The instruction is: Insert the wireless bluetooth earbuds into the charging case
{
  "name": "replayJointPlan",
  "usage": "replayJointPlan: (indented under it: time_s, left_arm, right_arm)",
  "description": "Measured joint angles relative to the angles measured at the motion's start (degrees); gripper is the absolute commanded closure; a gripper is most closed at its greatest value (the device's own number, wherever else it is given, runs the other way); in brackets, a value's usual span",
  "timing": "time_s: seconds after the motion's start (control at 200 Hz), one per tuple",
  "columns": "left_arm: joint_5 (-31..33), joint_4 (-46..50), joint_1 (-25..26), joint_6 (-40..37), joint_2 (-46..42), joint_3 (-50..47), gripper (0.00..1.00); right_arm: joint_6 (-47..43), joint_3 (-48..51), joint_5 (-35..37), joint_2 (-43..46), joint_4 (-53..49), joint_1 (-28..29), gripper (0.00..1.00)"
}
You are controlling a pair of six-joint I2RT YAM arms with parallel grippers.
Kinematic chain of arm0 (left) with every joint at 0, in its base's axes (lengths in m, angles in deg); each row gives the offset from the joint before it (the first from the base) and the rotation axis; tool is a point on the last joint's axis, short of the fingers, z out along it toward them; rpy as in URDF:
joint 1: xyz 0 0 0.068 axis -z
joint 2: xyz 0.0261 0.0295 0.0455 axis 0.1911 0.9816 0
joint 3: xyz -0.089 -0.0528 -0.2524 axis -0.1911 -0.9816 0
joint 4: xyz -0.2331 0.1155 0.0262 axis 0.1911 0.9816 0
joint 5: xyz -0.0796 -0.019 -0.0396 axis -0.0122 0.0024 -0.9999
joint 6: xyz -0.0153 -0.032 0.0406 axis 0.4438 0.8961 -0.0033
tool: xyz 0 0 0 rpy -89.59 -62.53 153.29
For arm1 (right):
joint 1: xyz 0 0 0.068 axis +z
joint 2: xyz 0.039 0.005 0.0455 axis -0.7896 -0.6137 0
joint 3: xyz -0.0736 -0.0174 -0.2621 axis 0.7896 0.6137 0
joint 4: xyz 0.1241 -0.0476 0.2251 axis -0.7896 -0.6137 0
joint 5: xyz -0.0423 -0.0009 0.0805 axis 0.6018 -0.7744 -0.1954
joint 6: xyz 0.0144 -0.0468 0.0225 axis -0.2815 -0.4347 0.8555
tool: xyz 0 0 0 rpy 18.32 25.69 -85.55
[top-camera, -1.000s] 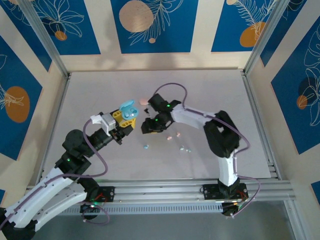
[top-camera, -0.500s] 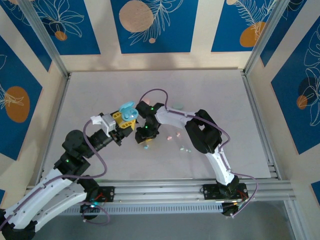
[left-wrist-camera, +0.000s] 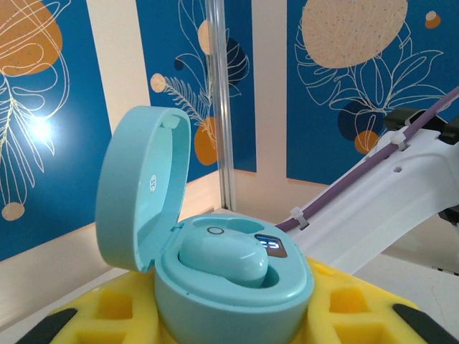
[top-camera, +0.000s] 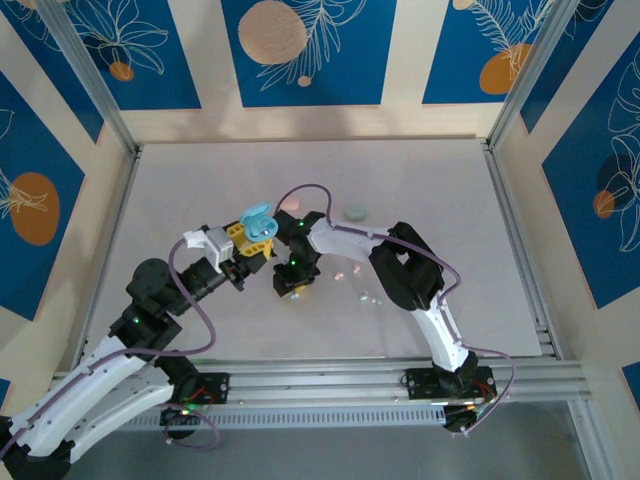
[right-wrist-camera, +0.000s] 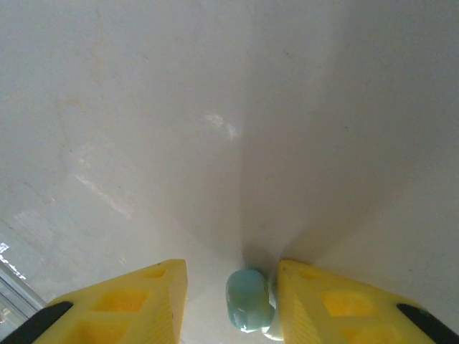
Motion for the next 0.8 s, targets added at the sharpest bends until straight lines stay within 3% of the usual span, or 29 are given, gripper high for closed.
replayJointPlan:
  time_s: [0.41, 0.8]
  left_arm:
    - [0.0, 0.0, 0.0, 0.3, 0.3, 0.0, 0.72]
    - [0.0, 0.0, 0.0, 1.2, 0.7, 0.0, 0.73]
  right_arm:
    - [-0.1, -1.4, 6.6, 0.1, -3.9, 2.5, 0.69]
    - [2.6, -8.7, 9.6, -4.1, -8.9, 3.2, 0.69]
